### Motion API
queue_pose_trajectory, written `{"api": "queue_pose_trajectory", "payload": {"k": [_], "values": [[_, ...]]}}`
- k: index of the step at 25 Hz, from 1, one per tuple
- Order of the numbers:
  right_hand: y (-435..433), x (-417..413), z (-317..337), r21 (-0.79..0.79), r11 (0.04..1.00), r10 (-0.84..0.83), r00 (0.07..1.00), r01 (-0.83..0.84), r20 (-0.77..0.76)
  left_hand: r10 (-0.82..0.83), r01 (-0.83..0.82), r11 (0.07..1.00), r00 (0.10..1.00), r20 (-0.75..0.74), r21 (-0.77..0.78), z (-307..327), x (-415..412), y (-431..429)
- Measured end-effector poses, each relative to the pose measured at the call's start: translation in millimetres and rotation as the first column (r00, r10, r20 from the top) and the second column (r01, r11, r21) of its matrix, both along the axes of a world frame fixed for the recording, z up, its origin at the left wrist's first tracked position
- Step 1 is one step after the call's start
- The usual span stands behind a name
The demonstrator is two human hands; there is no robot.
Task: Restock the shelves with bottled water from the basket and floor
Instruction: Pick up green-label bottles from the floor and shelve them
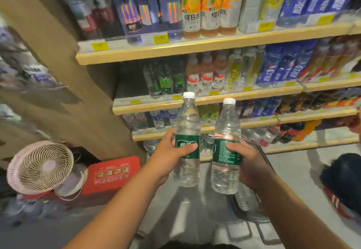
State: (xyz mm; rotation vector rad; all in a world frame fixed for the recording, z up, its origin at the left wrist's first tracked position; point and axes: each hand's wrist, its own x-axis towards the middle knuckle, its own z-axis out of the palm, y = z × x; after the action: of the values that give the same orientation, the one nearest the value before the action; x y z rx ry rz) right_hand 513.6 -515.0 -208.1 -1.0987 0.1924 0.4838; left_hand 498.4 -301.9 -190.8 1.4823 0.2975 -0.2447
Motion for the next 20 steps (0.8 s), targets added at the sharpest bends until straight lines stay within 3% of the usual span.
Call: {"api": "queue_pose_trajectory", "payload": {"k": [6,11,16,20], "values": [[49.1,81.8,17.7,0.003,0.978,0.206,0.977,-0.207,0.06,0.291,-0.29,0.957,0.956,0.034,-0.02,11.2,21.7,38.0],[123.7,126.0,15.8,-0.062,0.923,0.385,0.918,-0.381,0.091,0.438,-0.437,0.899,0.899,-0.001,-0.031,3.3,38.8,97.6],[213.6,176.8,4.3,-0.16,0.862,0.493,0.869,-0.481,0.039,0.418,-0.417,0.907,0.909,0.0,-0.058,-11.1,76.6,177.1],[276.7,226.9,-9.1,-0.254,0.863,0.447,0.894,-0.437,-0.02,0.394,-0.394,0.919,0.919,-0.031,-0.012,-14.6,118.1,239.4]]}}
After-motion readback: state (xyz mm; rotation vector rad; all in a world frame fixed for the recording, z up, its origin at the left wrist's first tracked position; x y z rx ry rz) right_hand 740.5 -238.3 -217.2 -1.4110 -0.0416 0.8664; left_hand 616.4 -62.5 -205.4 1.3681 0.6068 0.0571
